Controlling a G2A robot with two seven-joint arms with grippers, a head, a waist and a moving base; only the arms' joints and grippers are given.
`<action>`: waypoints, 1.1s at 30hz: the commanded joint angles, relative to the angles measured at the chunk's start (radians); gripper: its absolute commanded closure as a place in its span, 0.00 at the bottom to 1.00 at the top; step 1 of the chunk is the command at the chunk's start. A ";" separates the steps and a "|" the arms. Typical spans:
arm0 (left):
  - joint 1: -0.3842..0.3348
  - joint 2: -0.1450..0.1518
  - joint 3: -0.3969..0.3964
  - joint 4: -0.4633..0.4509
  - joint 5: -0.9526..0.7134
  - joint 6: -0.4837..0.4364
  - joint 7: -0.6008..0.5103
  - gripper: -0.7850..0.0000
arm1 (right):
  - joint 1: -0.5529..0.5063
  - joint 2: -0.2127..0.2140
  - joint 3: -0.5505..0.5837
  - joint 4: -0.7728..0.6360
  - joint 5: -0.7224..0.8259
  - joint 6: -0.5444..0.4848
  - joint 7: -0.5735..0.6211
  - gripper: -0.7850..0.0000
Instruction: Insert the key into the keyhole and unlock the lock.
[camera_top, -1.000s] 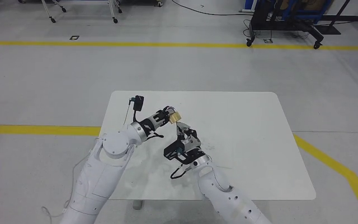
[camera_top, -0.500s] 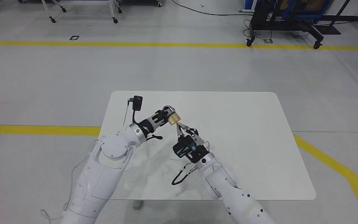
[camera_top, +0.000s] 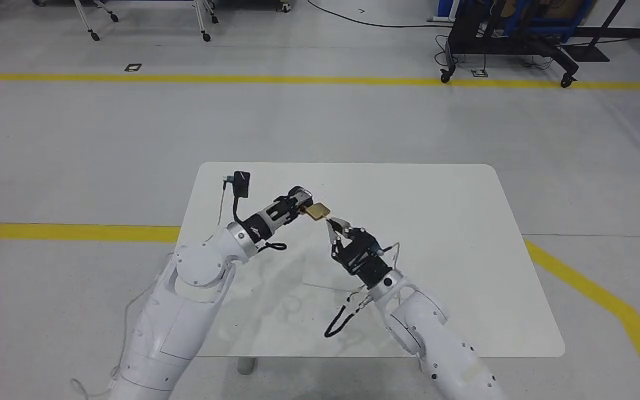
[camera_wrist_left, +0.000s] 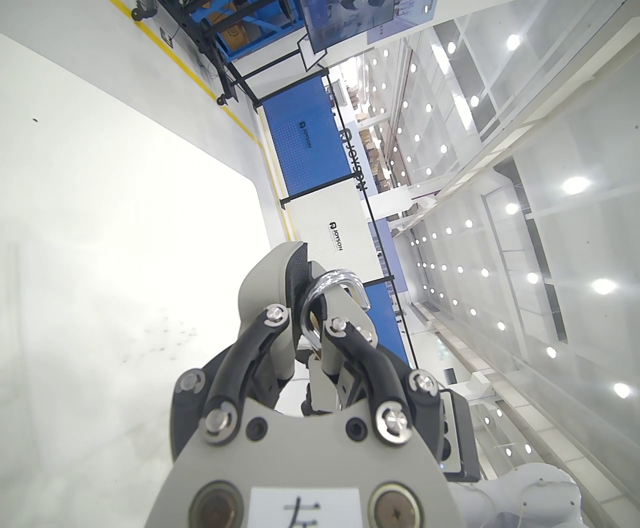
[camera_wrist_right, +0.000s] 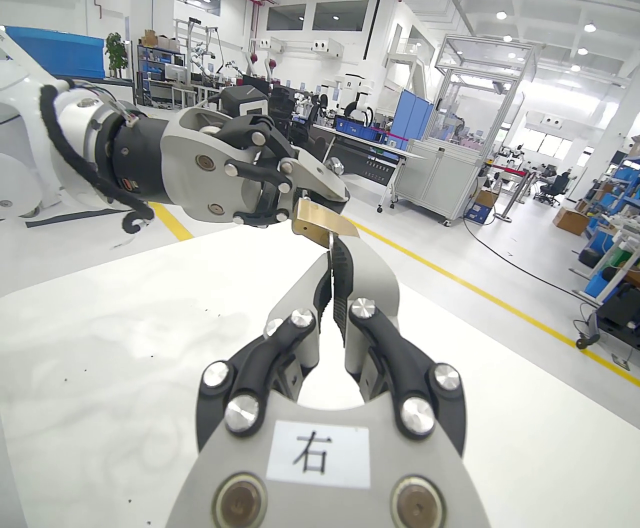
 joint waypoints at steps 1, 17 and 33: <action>0.001 0.000 0.002 0.002 -0.002 -0.009 -0.002 1.00 | 0.001 0.001 0.002 -0.003 -0.007 -0.006 0.022 0.70; -0.017 0.000 0.065 0.006 0.109 0.007 -0.050 1.00 | -0.143 0.043 0.196 -0.093 0.080 -0.156 -0.103 0.13; -0.227 -0.019 0.339 0.128 0.528 0.117 -0.386 1.00 | -0.217 0.050 0.308 -0.111 0.286 -0.163 -0.196 0.00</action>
